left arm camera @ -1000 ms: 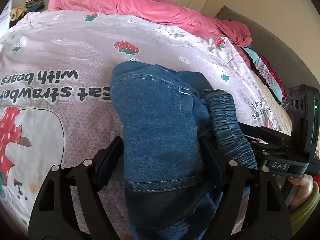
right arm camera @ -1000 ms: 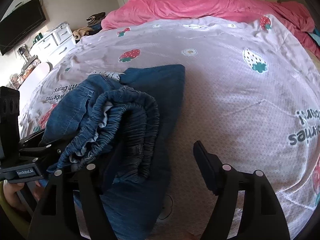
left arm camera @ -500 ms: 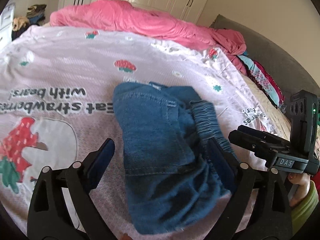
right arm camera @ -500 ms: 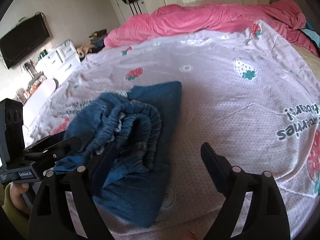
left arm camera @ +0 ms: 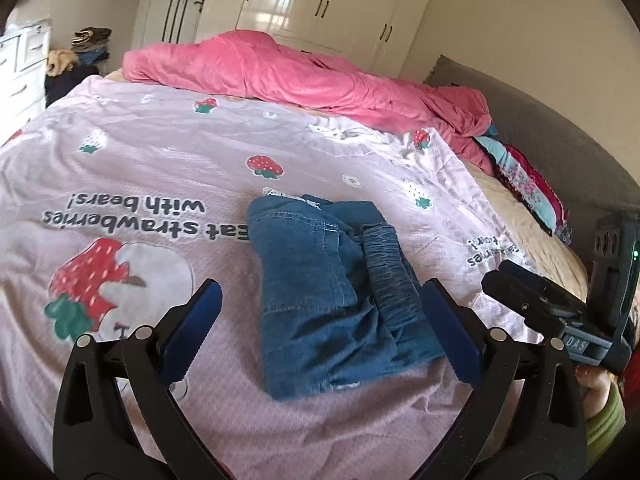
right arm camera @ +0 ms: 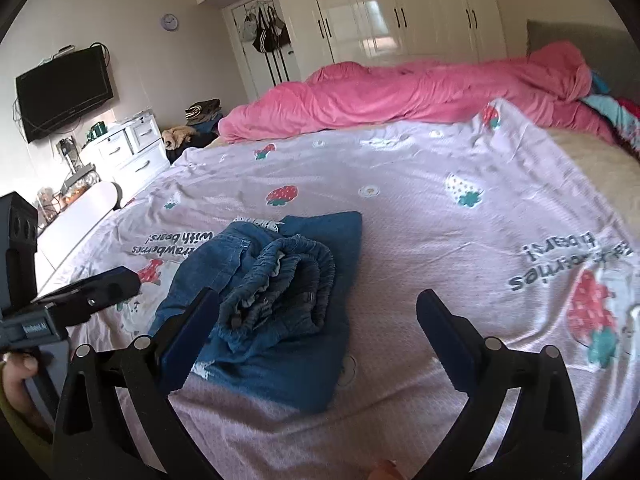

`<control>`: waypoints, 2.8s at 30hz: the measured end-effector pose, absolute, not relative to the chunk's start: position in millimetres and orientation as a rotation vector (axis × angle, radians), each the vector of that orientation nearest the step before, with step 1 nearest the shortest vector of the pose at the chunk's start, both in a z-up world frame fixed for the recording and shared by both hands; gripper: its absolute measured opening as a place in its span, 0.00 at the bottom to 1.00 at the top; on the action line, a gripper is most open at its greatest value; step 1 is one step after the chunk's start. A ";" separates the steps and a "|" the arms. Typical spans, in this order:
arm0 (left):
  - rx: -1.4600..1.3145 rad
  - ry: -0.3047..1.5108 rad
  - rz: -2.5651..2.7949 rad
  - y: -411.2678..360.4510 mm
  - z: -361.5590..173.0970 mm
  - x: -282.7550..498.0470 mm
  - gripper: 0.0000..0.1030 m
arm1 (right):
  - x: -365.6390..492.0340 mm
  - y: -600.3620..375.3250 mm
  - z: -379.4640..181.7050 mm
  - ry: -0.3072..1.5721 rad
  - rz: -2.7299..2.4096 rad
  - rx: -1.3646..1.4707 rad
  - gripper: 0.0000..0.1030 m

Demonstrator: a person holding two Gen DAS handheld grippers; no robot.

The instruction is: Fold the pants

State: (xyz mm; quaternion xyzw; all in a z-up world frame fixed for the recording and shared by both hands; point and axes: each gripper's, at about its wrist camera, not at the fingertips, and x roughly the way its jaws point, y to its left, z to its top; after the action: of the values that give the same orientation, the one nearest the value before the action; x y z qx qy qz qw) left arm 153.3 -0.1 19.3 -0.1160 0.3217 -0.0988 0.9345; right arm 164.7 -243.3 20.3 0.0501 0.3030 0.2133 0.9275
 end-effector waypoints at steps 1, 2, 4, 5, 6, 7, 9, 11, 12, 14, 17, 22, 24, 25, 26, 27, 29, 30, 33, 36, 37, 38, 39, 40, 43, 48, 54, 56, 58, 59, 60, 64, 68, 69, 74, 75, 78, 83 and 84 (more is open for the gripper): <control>-0.234 0.649 -0.192 0.8 21.8 147.8 0.91 | 161.0 -243.3 21.9 0.615 0.430 0.100 0.96; -0.231 0.642 -0.186 1.2 24.0 144.0 0.91 | 157.4 -243.6 22.9 0.609 0.426 0.099 0.96; -0.226 0.626 -0.176 1.9 28.6 134.7 0.91 | 151.4 -243.3 24.9 0.601 0.421 0.097 0.96; -0.224 0.621 -0.176 2.2 30.2 131.4 0.91 | 146.9 -243.3 25.9 0.597 0.418 0.097 0.96; -0.223 0.617 -0.176 2.3 31.6 128.2 0.91 | 143.1 -243.8 27.1 0.594 0.417 0.099 0.96; -0.220 0.614 -0.176 1.9 33.3 123.7 0.91 | 139.5 -244.3 27.8 0.592 0.417 0.099 0.96; -0.208 0.609 -0.179 0.7 35.4 115.3 0.91 | 133.6 -245.4 29.4 0.588 0.418 0.099 0.96; -0.198 0.607 -0.172 -0.1 36.2 108.0 0.91 | 126.9 -247.6 31.2 0.582 0.415 0.097 0.96; -0.196 0.606 -0.168 0.2 36.3 103.2 0.91 | 124.0 -248.5 32.2 0.579 0.415 0.099 0.96; -0.195 0.607 -0.166 0.5 35.6 96.4 0.91 | 118.1 -250.5 33.7 0.574 0.416 0.106 0.96; -0.184 0.615 -0.158 0.5 33.6 88.0 0.91 | 110.4 -253.9 34.4 0.574 0.419 0.114 0.96; -0.176 0.627 -0.148 0.5 29.8 76.3 0.91 | 97.7 -257.8 34.6 0.579 0.417 0.105 0.96; -0.172 0.633 -0.145 -0.3 27.5 72.7 0.91 | 91.2 -260.5 34.7 0.576 0.415 0.102 0.96; -0.168 0.638 -0.146 -1.4 25.6 70.2 0.91 | 89.4 -261.2 34.6 0.576 0.414 0.102 0.96; -0.165 0.643 -0.144 -2.6 24.0 68.7 0.91 | 85.7 -261.9 34.3 0.577 0.413 0.100 0.96; -0.166 0.648 -0.141 -3.4 22.8 67.0 0.91 | 83.5 -262.5 34.0 0.577 0.413 0.097 0.96; -0.174 0.652 -0.141 -4.7 20.3 63.8 0.91 | 80.1 -263.8 32.0 0.580 0.411 0.095 0.96; -0.175 0.657 -0.144 -5.8 17.6 62.1 0.91 | 77.8 -264.1 29.4 0.585 0.416 0.092 0.96; -0.180 0.672 -0.136 -8.3 10.6 60.7 0.91 | 73.6 -264.9 20.5 0.606 0.413 0.085 0.96; -0.198 0.683 -0.142 -9.1 2.5 59.0 0.91 | 72.9 -263.6 9.3 0.634 0.410 0.080 0.96; -0.200 0.688 -0.139 -10.2 -0.5 58.4 0.91 | 73.3 -262.9 7.0 0.640 0.408 0.077 0.96; -0.202 0.698 -0.138 -10.9 -3.5 59.4 0.91 | 74.4 -261.1 2.7 0.653 0.404 0.071 0.96; -0.204 0.711 -0.138 -11.4 -7.1 60.8 0.91 | 75.8 -259.8 -1.1 0.666 0.402 0.066 0.96; -0.207 0.719 -0.135 -11.5 -9.8 61.8 0.91 | 77.8 -258.1 -5.6 0.681 0.401 0.059 0.96; -0.210 0.732 -0.133 -11.3 -14.8 63.2 0.91 | 79.4 -254.5 -10.5 0.694 0.401 0.044 0.96; -0.215 0.735 -0.132 -9.0 -16.1 64.4 0.91 | 80.3 -253.6 -13.4 0.697 0.403 0.044 0.96; -0.215 0.738 -0.134 -10.6 -15.2 64.1 0.91 | 82.4 -253.8 -14.5 0.704 0.408 0.048 0.96; -0.214 0.737 -0.133 -10.3 -14.6 63.8 0.91 | 83.1 -253.9 -14.2 0.704 0.413 0.048 0.96; -0.216 0.737 -0.131 -10.2 -14.4 63.2 0.91 | 83.1 -254.2 -13.3 0.702 0.412 0.045 0.96; -0.215 0.737 -0.131 -10.2 -14.1 63.6 0.91 | 83.4 -254.0 -13.3 0.702 0.413 0.044 0.96; -0.213 0.738 -0.129 -10.2 -14.0 63.4 0.91 | 83.2 -253.7 -13.3 0.703 0.410 0.043 0.96; -0.211 0.740 -0.126 -10.4 -13.3 63.7 0.91 | 83.7 -253.6 -13.8 0.708 0.409 0.040 0.96; -0.211 0.741 -0.125 -10.4 -13.6 63.7 0.91 | 84.9 -253.2 -14.8 0.713 0.409 0.035 0.96; -0.210 0.741 -0.124 -10.3 -13.4 63.5 0.91 | 84.8 -253.1 -14.8 0.713 0.409 0.035 0.96; -0.212 0.742 -0.124 -10.1 -13.6 64.1 0.91 | 84.8 -253.0 -14.8 0.713 0.408 0.035 0.96; -0.213 0.743 -0.124 -10.0 -13.5 63.8 0.91 | 84.7 -253.1 -14.7 0.712 0.408 0.037 0.96; -0.211 0.742 -0.122 -10.4 -13.8 63.0 0.91 | 84.9 -253.1 -14.8 0.713 0.408 0.035 0.96; -0.212 0.742 -0.121 -9.9 -13.7 63.7 0.91 | 84.9 -252.8 -14.5 0.713 0.410 0.036 0.96; -0.212 0.741 -0.122 -10.0 -13.4 63.1 0.91 | 84.9 -252.7 -14.5 0.714 0.410 0.035 0.96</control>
State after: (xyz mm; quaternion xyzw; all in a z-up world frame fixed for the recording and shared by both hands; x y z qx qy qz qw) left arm 63.1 -10.0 -13.4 -0.1035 0.3614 -0.0596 0.9247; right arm 84.9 -252.7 -14.5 0.0170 0.3472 0.1995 0.9162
